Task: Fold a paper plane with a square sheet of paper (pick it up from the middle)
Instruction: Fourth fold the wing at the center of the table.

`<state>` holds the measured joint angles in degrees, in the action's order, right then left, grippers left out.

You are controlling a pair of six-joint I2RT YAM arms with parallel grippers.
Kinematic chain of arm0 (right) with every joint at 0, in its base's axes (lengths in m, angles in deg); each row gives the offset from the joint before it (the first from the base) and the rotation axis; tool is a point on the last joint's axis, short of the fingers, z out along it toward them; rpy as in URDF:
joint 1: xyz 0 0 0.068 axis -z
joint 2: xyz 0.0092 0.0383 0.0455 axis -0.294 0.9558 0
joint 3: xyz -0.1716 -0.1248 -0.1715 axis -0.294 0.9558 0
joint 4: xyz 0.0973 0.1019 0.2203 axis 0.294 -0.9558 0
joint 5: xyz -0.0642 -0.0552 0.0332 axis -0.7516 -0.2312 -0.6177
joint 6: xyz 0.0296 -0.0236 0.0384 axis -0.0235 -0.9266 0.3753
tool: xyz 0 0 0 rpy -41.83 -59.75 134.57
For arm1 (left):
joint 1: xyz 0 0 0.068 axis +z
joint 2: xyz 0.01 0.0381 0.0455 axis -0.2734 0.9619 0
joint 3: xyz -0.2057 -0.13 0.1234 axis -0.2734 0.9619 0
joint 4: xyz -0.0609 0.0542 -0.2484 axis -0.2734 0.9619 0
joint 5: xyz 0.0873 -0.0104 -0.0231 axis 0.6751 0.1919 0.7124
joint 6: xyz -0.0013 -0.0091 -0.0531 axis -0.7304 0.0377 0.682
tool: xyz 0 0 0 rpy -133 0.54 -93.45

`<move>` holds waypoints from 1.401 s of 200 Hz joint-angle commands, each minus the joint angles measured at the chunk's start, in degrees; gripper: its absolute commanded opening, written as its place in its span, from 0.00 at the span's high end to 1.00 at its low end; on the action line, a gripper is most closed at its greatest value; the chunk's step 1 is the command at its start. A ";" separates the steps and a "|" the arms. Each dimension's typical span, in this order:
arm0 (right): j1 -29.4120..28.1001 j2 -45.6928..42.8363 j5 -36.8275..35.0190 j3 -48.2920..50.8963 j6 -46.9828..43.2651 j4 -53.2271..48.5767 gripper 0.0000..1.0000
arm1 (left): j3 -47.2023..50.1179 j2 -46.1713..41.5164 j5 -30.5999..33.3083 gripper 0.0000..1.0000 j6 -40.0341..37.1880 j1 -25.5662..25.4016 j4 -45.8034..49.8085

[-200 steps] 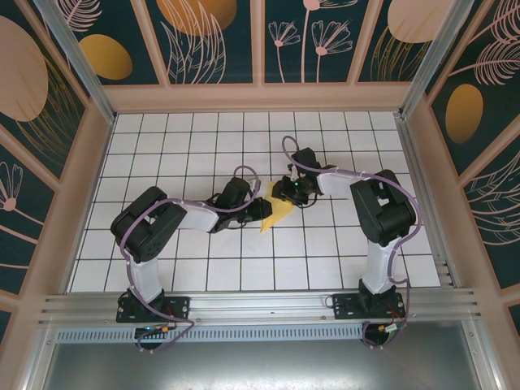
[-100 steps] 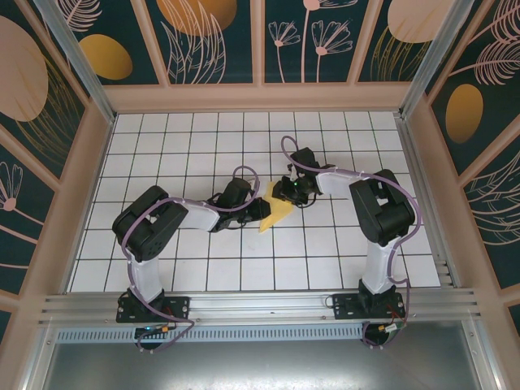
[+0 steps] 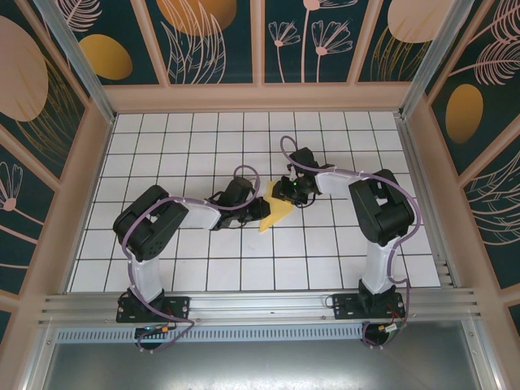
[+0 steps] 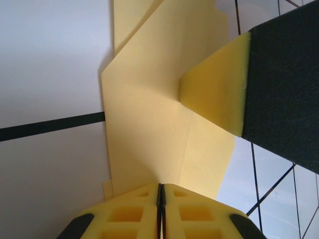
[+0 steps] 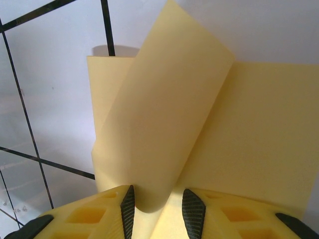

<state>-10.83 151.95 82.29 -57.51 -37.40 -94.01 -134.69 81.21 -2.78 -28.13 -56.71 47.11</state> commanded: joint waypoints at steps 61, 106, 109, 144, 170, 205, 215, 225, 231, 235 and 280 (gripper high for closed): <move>0.78 -0.99 -2.56 1.40 -0.64 -3.05 0.60 | -3.12 5.08 3.61 1.00 -2.65 -0.22 17.62; 2.61 -9.49 4.07 0.41 -4.74 0.58 0.55 | -3.68 5.51 4.48 1.00 -3.23 -0.20 19.87; 2.61 -9.67 4.28 0.55 -5.14 0.92 0.55 | -3.68 5.53 4.45 1.00 -3.23 -0.20 19.87; 2.18 -8.32 8.83 3.26 -4.97 5.36 0.66 | -3.89 5.69 5.00 1.00 -3.44 -0.21 20.57; 0.88 -6.85 11.74 4.36 -6.39 7.03 0.89 | -3.98 5.79 4.66 1.00 -3.40 -0.21 20.56; 0.14 -4.97 12.82 5.39 -6.95 7.63 0.97 | -4.13 5.78 4.90 1.00 -3.40 -0.21 20.99; 0.10 -4.28 13.05 5.58 -7.09 7.61 0.98 | -4.17 5.79 4.91 1.00 -3.40 -0.20 21.10; 0.15 -3.63 13.43 5.71 -7.27 7.91 0.98 | -4.23 5.78 4.91 1.00 -3.38 -0.21 21.15; 0.10 -3.28 13.56 5.66 -7.33 8.06 0.98 | -4.27 5.74 4.96 1.00 -3.40 -0.21 21.19; 0.15 -2.91 13.69 5.57 -7.51 8.01 0.98 | -4.24 5.73 4.92 1.00 -3.36 -0.19 21.19; 0.82 -0.34 13.00 4.82 -8.84 7.21 0.98 | -4.39 5.76 5.18 1.00 -3.88 -0.13 22.09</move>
<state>-10.65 150.31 94.59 -52.55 -44.09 -87.12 -141.05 82.33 -2.30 -30.12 -56.75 58.92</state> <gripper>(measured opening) 0.046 0.064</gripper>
